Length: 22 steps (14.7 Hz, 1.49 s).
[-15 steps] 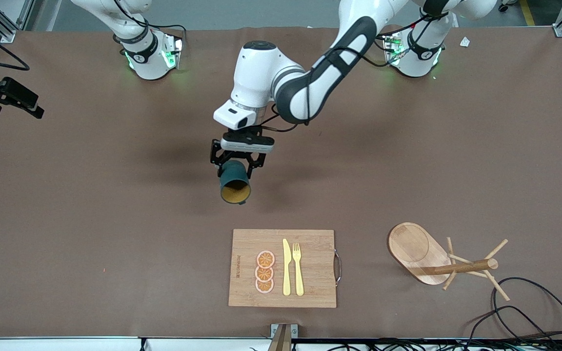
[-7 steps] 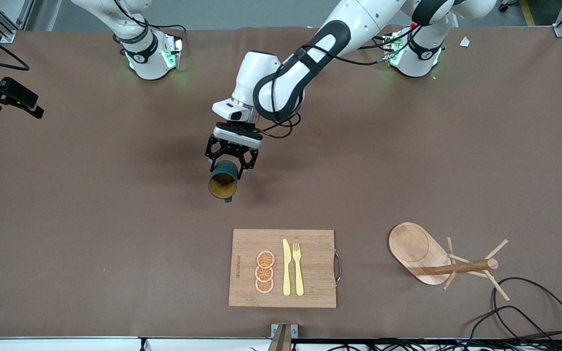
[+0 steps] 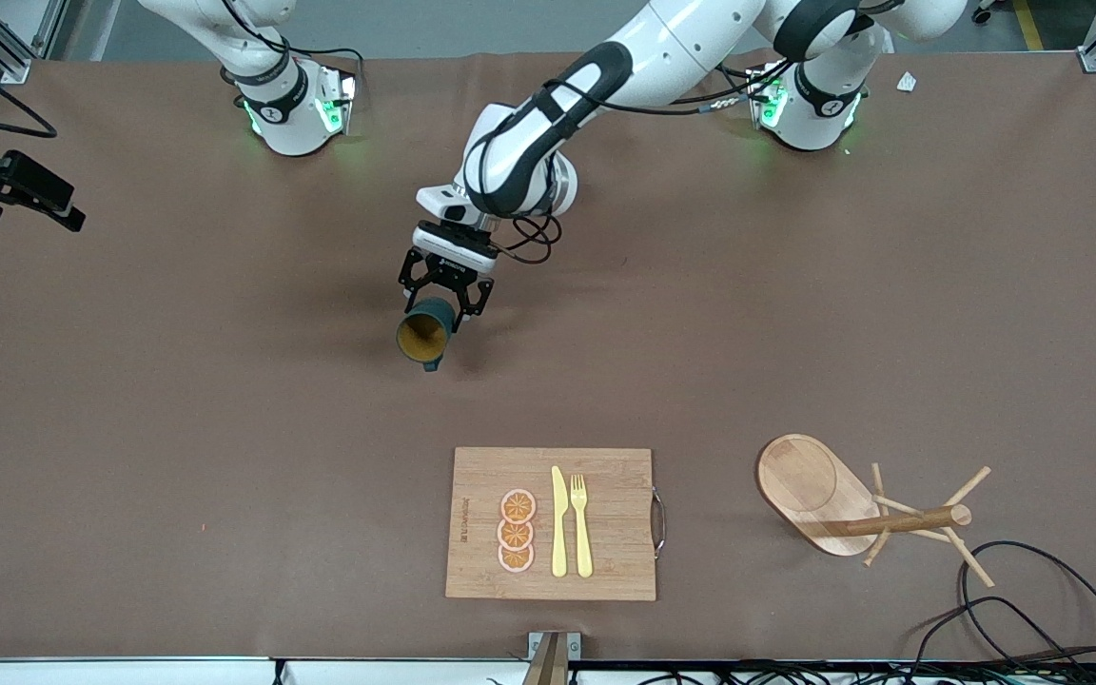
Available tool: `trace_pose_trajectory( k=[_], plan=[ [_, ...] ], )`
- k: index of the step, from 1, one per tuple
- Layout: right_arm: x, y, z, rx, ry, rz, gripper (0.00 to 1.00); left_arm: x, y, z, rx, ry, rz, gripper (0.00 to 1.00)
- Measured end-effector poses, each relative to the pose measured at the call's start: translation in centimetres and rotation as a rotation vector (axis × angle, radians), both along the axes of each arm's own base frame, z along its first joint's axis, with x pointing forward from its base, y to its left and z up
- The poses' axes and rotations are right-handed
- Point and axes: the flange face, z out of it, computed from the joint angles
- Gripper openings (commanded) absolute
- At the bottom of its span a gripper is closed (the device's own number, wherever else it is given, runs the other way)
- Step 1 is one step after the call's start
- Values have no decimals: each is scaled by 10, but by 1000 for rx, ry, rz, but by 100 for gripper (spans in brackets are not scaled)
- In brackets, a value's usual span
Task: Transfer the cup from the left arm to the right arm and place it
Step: 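Carry the mug toward the table middle and lower it down, then open the left gripper and lift it off the mug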
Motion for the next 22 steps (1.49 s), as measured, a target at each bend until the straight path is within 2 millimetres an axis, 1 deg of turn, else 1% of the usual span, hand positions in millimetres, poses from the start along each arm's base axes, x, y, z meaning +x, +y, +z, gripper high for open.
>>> trace_pose_trajectory(
  k=[5, 7, 9, 12, 13, 15, 16, 19, 22],
  plan=[
    [0, -1, 0, 0, 2, -1, 100, -18, 4, -64, 2, -113, 42, 66],
    [0, -1, -1, 0, 5, -1, 100, -27, 3, -83, -39, -156, 60, 67],
    [0, -1, -1, 0, 5, -1, 100, -32, 2, -94, -78, -209, 65, 69],
    [-1, -1, -1, 0, 7, -1, 100, -33, 4, -105, -83, -250, 52, 80],
    [-1, -1, -1, 0, 7, -1, 100, -32, 5, -106, -80, -258, 46, 81],
    [-1, -1, -1, 0, 8, -1, 100, -31, 6, -108, -74, -273, 32, 91],
    [-1, -1, -1, 0, 8, -1, 100, -29, 7, -109, -72, -283, 35, 100],
    [-1, -1, -1, 0, 9, -1, 100, -30, 10, -115, -62, -305, 45, 100],
    [-1, -1, -1, 0, 9, -1, 100, -42, 12, -124, -47, -310, 41, 100]
  ],
)
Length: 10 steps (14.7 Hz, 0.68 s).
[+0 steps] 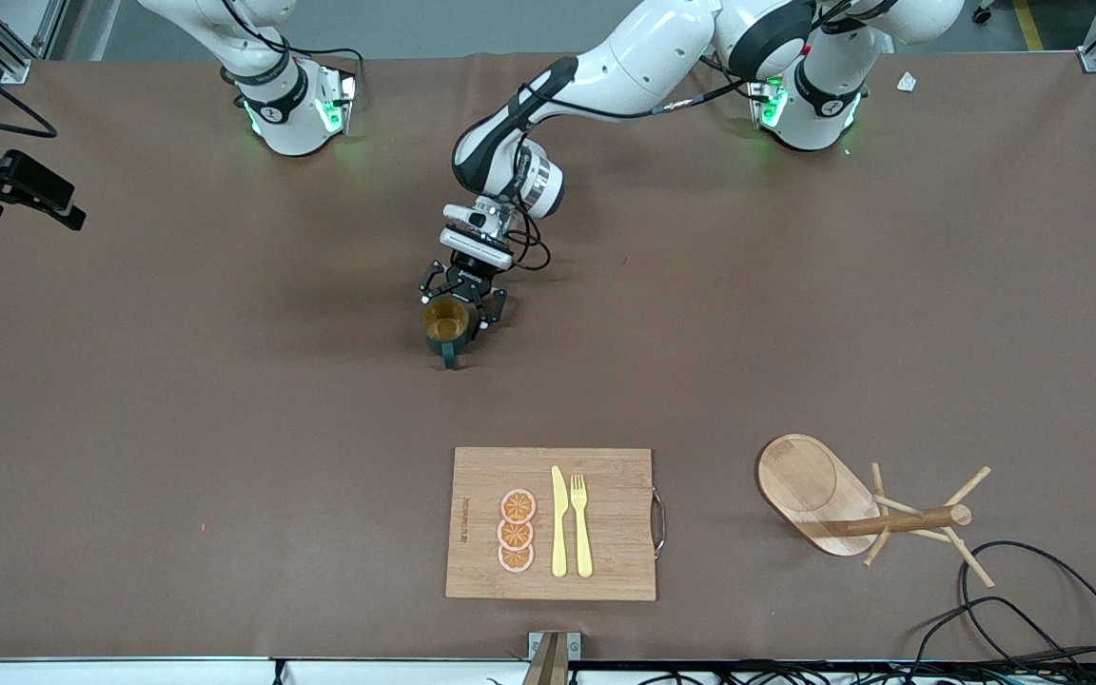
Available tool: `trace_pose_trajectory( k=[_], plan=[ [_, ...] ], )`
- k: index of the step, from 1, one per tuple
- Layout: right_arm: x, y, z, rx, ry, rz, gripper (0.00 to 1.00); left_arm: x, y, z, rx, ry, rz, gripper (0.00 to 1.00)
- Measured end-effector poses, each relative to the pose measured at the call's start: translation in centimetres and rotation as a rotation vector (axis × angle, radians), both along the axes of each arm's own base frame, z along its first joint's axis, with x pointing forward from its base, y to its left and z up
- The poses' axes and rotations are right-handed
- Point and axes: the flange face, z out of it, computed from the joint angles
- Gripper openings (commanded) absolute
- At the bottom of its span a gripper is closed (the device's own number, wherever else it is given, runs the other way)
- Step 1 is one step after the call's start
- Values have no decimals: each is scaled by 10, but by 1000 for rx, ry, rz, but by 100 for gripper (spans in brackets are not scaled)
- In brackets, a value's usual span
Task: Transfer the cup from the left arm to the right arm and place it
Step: 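Open the left gripper and lift it off the mug, then retract the left gripper while the right gripper reaches over the mug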
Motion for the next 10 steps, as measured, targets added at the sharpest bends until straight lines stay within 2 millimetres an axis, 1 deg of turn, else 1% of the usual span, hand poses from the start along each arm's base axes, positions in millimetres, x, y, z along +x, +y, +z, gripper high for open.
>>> trace_pose_trajectory(
  k=[2, 4, 6, 7, 10],
  plan=[
    [0, 0, 0, 0, 0, 0, 100, -15, -3, -3, -11, 32, 0, 100],
    [0, 0, 0, 0, 0, 0, 100, -35, -10, 4, -37, 87, 33, 100],
    [0, 0, 0, 0, 1, 0, 100, -56, -14, 17, -58, 153, 74, 100],
    [0, 0, 0, 0, 1, 0, 100, -63, -12, 24, -62, 179, 95, 100],
    [0, 0, -1, 0, 5, 0, 100, -75, -1, 50, -71, 242, 164, 100]
  ],
)
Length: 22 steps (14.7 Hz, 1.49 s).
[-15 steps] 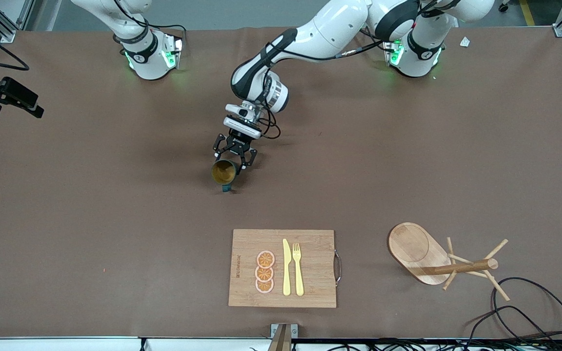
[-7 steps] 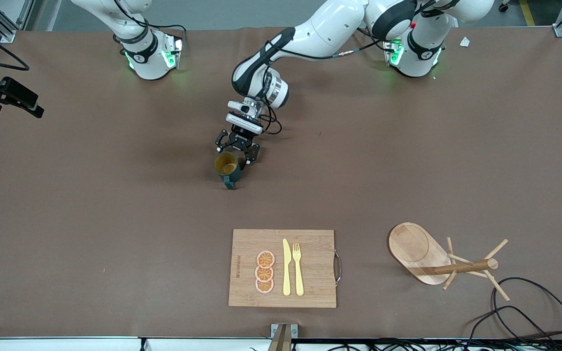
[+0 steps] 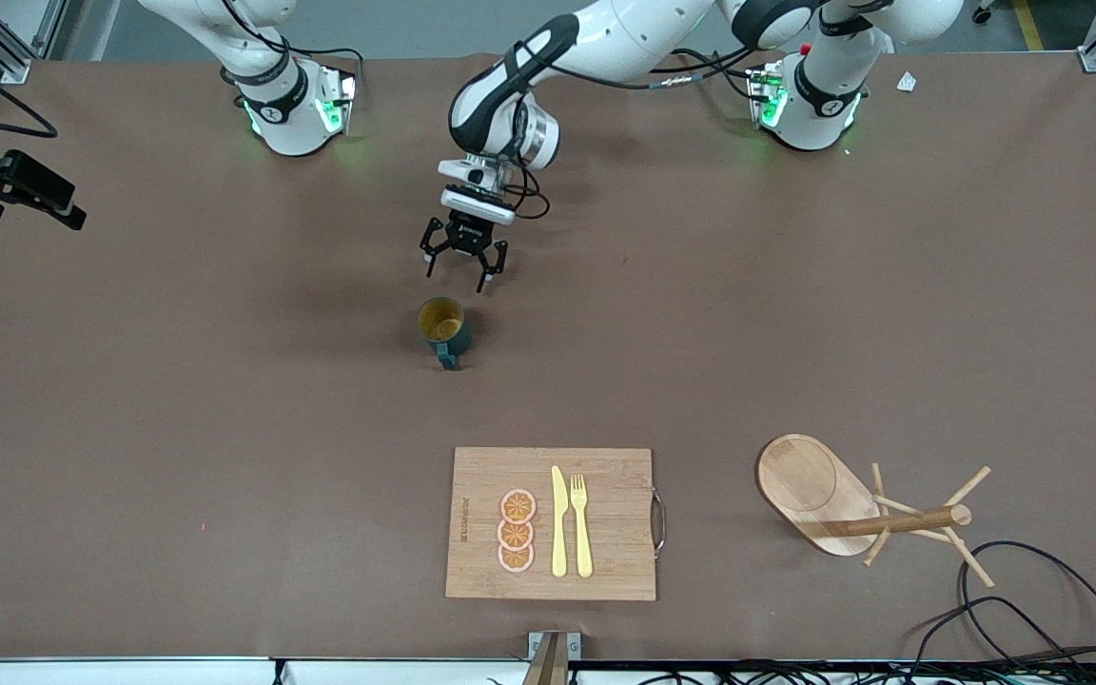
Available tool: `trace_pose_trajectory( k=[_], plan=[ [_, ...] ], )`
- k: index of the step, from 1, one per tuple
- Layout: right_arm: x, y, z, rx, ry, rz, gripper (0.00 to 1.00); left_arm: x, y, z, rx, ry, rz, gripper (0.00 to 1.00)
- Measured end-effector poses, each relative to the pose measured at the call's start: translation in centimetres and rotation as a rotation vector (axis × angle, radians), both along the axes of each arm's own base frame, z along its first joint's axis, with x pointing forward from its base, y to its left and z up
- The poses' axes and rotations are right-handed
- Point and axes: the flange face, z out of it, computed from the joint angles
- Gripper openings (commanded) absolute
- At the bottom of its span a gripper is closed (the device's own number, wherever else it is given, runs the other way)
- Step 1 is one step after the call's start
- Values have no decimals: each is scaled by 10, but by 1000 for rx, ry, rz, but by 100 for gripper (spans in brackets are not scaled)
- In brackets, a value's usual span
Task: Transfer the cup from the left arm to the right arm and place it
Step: 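Retract the left gripper while the right gripper reaches over the mug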
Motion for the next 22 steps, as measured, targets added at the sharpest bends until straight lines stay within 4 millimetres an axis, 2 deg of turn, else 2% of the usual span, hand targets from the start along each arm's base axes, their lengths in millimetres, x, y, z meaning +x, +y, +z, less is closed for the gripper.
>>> trace_pose_trajectory(
  k=[3, 7, 9, 10, 13, 16, 17, 19, 20, 22],
  plan=[
    [0, 0, 0, 0, 1, 0, 100, 2, 6, 46, 0, 87, 123, 100],
    [0, 0, 0, 0, 0, 0, 100, 12, 7, 147, 36, 261, 248, 100],
    [1, 0, 2, 0, -9, 0, 100, 30, 15, 191, 31, 328, 294, 100],
    [1, 1, 3, -1, -17, 4, 100, 44, 22, 206, 28, 358, 316, 100],
    [2, 20, 14, 1, -49, 41, 100, 100, 52, 235, 42, 432, 371, 100],
    [1, 64, 18, 11, -61, 125, 100, 160, 90, 252, 134, 510, 398, 100],
    [2, 85, 12, 12, -48, 166, 100, 181, 103, 260, 176, 533, 403, 100],
    [15, 121, -19, 6, 5, 232, 100, 230, 140, 283, 247, 585, 394, 100],
    [23, 132, -35, 7, 30, 252, 100, 259, 166, 297, 269, 614, 379, 100],
    [35, 149, -65, 9, 77, 282, 100, 319, 231, 328, 256, 677, 358, 100]
  ],
)
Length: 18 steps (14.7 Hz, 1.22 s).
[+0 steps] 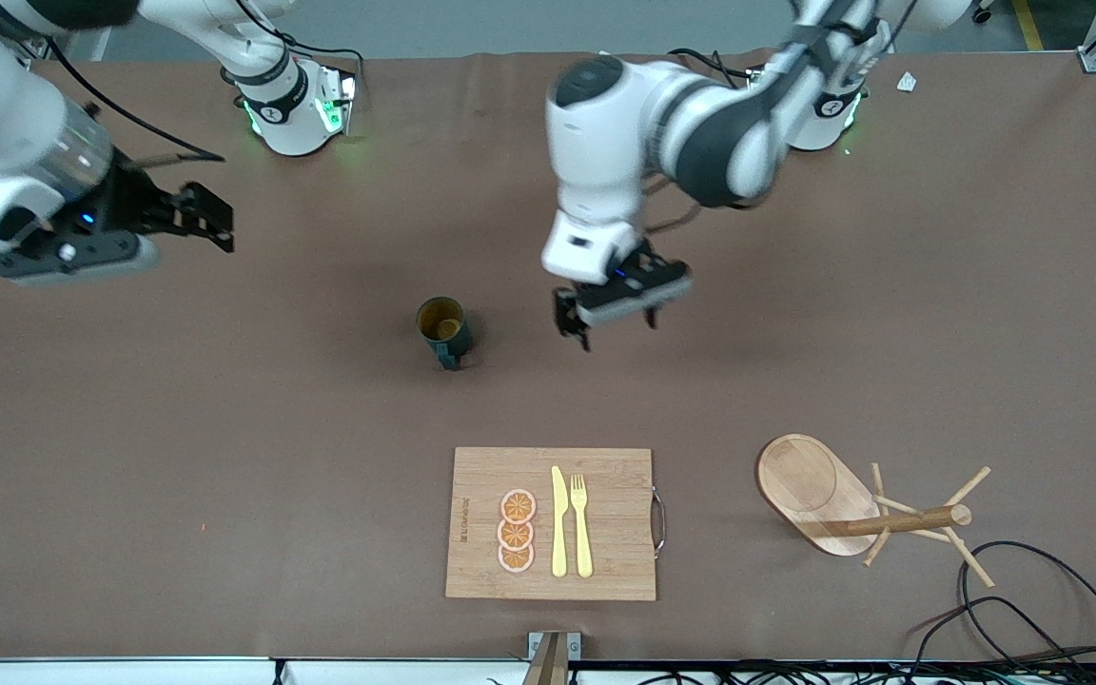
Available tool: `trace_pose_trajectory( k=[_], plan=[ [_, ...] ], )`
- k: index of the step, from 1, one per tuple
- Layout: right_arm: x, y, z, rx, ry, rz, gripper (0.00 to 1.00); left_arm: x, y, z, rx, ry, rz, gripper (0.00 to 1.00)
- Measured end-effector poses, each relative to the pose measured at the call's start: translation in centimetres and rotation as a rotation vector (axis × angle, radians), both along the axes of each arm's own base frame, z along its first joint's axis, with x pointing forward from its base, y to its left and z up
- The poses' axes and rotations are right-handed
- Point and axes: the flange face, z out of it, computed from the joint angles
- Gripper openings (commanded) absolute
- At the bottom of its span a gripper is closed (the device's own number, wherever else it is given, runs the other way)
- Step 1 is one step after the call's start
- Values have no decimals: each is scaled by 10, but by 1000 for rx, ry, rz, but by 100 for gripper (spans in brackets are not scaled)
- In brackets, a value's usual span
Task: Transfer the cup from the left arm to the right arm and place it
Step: 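Retract the left gripper while the right gripper reaches over the mug, then lower the right gripper and grasp the teal mug rim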
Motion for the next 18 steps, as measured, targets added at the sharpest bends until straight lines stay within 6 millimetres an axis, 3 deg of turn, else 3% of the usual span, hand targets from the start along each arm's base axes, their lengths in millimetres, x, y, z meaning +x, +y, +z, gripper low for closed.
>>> trace_pose_trajectory(
  k=[3, 6, 9, 11, 15, 18],
  plan=[
    [12, 36, -44, -6, 58, 46, 100, 65, 116, 34, -5, 69, 3, 100],
    [13, 95, -92, -32, 105, -1, 100, 87, 204, 57, 32, 116, -32, 100],
    [-1, 163, -137, -66, 122, -97, 100, 95, 277, 81, 20, 143, -57, 100],
    [-11, 195, -172, -79, 124, -137, 100, 96, 332, 92, 35, 169, -104, 100],
    [-19, 220, -237, -117, 162, -207, 98, 78, 419, 114, -21, 259, -166, 100],
    [-27, 236, -284, -120, 155, -260, 95, 63, 445, 134, -34, 287, -216, 100]
  ],
)
